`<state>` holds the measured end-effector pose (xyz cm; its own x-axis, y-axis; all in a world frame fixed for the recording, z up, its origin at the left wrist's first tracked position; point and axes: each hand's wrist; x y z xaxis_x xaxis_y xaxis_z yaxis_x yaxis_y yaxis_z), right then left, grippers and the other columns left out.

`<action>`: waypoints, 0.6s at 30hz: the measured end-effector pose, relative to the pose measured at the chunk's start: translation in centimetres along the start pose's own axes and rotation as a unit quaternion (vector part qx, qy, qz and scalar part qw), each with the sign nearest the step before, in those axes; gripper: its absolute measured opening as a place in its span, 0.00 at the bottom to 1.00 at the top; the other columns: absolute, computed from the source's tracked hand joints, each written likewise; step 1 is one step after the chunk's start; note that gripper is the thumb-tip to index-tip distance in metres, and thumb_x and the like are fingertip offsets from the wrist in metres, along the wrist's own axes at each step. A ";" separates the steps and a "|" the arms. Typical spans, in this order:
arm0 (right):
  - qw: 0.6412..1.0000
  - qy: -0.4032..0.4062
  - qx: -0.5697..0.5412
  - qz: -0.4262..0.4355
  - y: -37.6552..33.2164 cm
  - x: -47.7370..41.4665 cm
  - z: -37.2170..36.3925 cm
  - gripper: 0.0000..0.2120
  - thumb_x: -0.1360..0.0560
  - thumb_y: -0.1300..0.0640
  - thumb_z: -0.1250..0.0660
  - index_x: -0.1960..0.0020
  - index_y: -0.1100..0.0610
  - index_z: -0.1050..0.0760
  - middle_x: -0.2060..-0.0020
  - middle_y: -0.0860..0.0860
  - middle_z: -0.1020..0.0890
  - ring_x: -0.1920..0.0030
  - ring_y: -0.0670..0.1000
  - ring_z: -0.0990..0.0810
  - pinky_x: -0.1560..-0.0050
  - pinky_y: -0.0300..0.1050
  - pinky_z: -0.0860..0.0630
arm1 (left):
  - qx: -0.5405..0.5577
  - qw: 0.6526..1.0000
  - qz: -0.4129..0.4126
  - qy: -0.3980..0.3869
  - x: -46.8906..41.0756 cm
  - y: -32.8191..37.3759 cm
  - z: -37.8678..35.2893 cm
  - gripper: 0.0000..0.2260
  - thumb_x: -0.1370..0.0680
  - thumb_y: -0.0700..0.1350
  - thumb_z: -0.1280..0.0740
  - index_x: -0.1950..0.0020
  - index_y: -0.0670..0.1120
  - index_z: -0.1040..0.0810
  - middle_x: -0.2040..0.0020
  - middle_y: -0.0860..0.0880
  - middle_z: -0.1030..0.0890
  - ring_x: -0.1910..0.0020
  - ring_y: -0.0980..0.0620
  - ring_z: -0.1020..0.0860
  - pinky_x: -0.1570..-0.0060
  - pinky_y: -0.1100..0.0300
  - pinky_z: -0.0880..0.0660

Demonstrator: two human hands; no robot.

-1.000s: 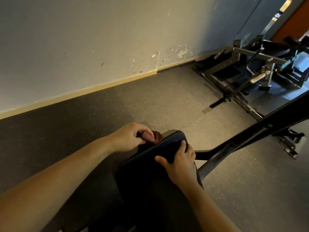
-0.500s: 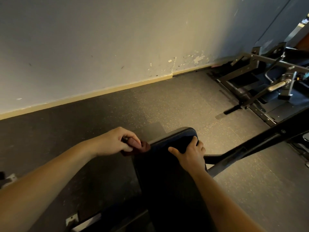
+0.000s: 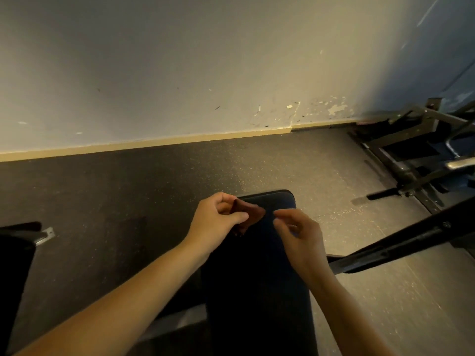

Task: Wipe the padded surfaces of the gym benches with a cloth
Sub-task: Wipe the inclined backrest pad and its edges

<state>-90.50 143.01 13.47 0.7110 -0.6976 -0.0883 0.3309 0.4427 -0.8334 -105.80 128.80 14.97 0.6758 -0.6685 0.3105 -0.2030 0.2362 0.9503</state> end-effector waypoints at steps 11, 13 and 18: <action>0.951 -0.186 -0.247 -0.016 14.0 1.5 14.0 0.13 0.20 0.53 0.31 0.38 0.54 0.21 0.48 0.48 0.14 0.46 0.47 0.15 0.45 0.42 0.18 | 0.038 0.997 0.001 0.066 5.2 -3.3 -24.0 0.14 0.15 0.44 0.40 0.35 0.44 0.18 0.42 0.47 0.14 0.41 0.51 0.17 0.38 0.53 0.23; 0.951 -0.170 -0.253 -0.044 16.5 2.6 15.1 0.11 0.21 0.54 0.30 0.39 0.55 0.20 0.50 0.51 0.14 0.47 0.49 0.15 0.45 0.48 0.17 | 0.015 0.998 0.019 0.052 5.8 -3.2 -26.6 0.15 0.15 0.45 0.41 0.34 0.43 0.19 0.42 0.48 0.14 0.41 0.53 0.17 0.40 0.54 0.24; 0.954 -0.120 -0.251 -0.108 19.4 3.4 15.5 0.08 0.19 0.59 0.32 0.41 0.56 0.24 0.50 0.53 0.16 0.48 0.51 0.16 0.45 0.49 0.19 | -0.271 0.958 -0.055 0.077 4.5 -4.1 -26.2 0.10 0.17 0.48 0.35 0.38 0.50 0.18 0.44 0.54 0.16 0.44 0.57 0.19 0.38 0.55 0.24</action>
<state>-72.10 157.94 5.49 0.8015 -0.5661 0.1926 0.1901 -0.0642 -0.9797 -83.38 143.29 11.83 0.7772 -0.6080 0.1621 0.2450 0.5297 0.8121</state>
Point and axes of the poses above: each hand's wrist, its own x-axis away from the middle knuckle, its own z-axis out of the back of the hand, y = z × x
